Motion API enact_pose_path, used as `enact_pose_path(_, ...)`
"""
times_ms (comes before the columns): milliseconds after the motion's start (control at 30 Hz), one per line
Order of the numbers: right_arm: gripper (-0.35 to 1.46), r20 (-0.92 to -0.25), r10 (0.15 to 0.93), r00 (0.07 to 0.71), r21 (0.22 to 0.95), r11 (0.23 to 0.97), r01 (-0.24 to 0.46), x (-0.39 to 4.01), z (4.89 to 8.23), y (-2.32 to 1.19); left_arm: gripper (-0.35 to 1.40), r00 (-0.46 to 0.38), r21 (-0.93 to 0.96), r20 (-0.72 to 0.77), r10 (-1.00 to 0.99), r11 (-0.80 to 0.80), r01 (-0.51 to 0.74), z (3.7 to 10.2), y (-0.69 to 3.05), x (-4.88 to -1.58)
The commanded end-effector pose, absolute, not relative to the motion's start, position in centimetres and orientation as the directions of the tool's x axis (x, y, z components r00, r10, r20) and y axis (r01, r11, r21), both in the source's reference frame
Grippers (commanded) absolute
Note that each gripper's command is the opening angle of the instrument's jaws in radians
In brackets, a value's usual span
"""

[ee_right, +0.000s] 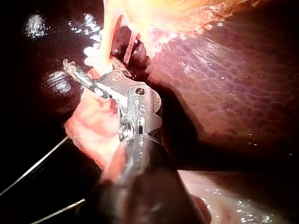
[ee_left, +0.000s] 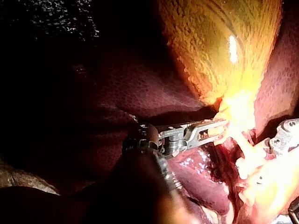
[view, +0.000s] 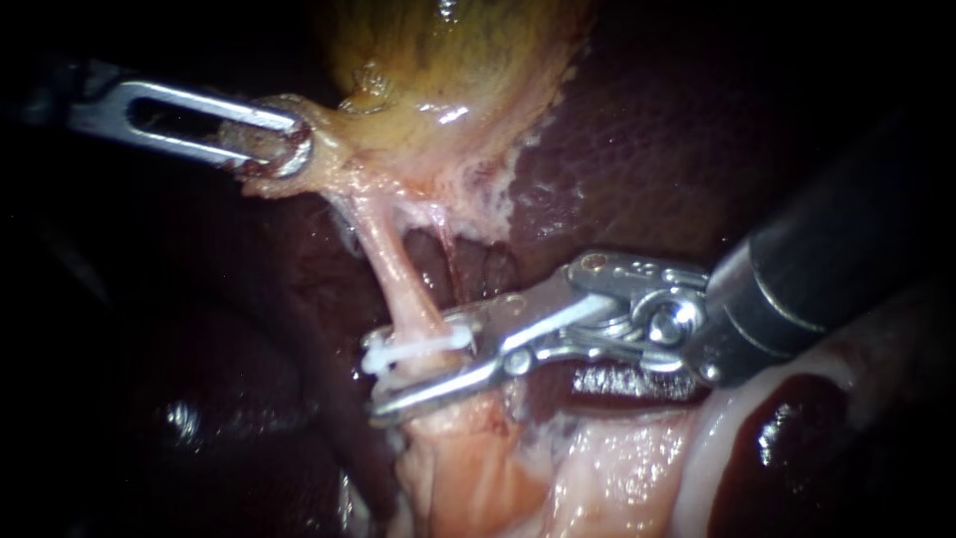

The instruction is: Going back second clip left tube

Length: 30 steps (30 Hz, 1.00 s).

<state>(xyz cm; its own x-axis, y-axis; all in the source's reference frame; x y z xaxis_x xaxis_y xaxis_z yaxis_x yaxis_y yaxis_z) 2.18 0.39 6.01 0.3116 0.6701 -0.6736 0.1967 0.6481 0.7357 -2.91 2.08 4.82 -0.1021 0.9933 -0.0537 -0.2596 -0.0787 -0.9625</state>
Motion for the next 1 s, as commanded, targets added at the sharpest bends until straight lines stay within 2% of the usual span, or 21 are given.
enact_pose_path(33,0.49,-0.695,0.653,0.301,0.715,0.674,0.187,2.17,6.03,0.41,-0.35,-0.103,-0.963,-0.054,0.993,-0.079,-0.259,4.82,2.08,-2.91)
enact_pose_path(300,0.50,-0.818,0.513,0.261,0.560,0.814,0.156,1.95,6.08,0.56,-0.35,-0.103,-0.963,-0.054,0.993,-0.079,-0.258,4.80,2.07,-2.91)
enact_pose_path(500,0.50,-0.855,0.445,0.265,0.495,0.854,0.161,1.64,5.87,0.64,-0.35,-0.104,-0.963,-0.054,0.993,-0.079,-0.257,4.80,2.06,-2.88)
enact_pose_path(667,0.50,-0.867,0.363,0.341,0.442,0.876,0.191,1.28,5.66,0.66,-0.35,-0.105,-0.963,-0.054,0.993,-0.080,-0.257,4.80,2.06,-2.87)
enact_pose_path(1000,0.50,-0.886,0.315,0.339,0.393,0.900,0.190,0.73,5.47,0.62,-0.35,-0.105,-0.963,-0.054,0.993,-0.080,-0.257,4.81,2.06,-2.88)
